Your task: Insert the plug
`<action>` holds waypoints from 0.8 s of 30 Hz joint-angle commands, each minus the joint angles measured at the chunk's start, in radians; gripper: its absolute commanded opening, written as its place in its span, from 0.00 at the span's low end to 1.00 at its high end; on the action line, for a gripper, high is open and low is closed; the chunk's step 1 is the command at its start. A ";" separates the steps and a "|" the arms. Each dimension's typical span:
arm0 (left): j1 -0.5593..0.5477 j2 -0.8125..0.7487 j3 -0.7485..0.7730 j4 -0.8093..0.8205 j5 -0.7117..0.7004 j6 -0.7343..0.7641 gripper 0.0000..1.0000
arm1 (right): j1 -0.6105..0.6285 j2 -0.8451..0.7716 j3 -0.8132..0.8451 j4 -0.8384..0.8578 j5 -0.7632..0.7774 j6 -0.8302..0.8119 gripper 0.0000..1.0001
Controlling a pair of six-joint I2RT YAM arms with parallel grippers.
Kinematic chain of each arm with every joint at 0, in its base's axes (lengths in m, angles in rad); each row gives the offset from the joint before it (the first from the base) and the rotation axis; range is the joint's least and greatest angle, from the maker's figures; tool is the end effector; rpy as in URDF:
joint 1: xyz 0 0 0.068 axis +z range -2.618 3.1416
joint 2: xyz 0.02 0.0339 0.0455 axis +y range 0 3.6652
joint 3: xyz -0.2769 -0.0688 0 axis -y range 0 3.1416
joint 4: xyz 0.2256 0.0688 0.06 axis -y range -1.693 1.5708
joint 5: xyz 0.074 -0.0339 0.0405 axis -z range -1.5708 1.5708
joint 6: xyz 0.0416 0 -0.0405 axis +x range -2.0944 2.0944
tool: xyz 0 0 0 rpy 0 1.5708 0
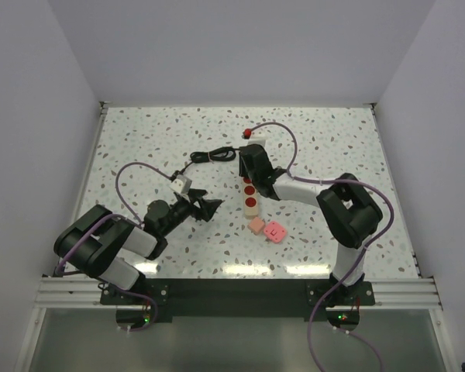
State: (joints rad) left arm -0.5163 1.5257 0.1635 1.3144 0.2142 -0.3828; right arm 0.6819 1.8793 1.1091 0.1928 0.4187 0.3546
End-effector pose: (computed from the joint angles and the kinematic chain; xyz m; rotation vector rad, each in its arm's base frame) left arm 0.1934 -0.1200 0.1764 0.2837 1.6640 -0.8582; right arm 0.3225 0.2400 0.2022 -0.1027 2.0952 0.1749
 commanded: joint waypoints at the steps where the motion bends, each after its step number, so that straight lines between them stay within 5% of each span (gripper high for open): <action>1: 0.012 -0.001 -0.010 0.109 0.019 -0.005 0.78 | -0.012 0.136 -0.081 -0.311 0.006 -0.002 0.00; 24: 0.018 -0.021 -0.033 0.141 0.057 -0.031 0.78 | -0.015 0.162 -0.103 -0.337 -0.167 -0.014 0.00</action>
State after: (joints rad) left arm -0.5106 1.5097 0.1371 1.3144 0.2535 -0.4007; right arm 0.6788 1.8793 1.0798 0.2226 0.3920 0.3538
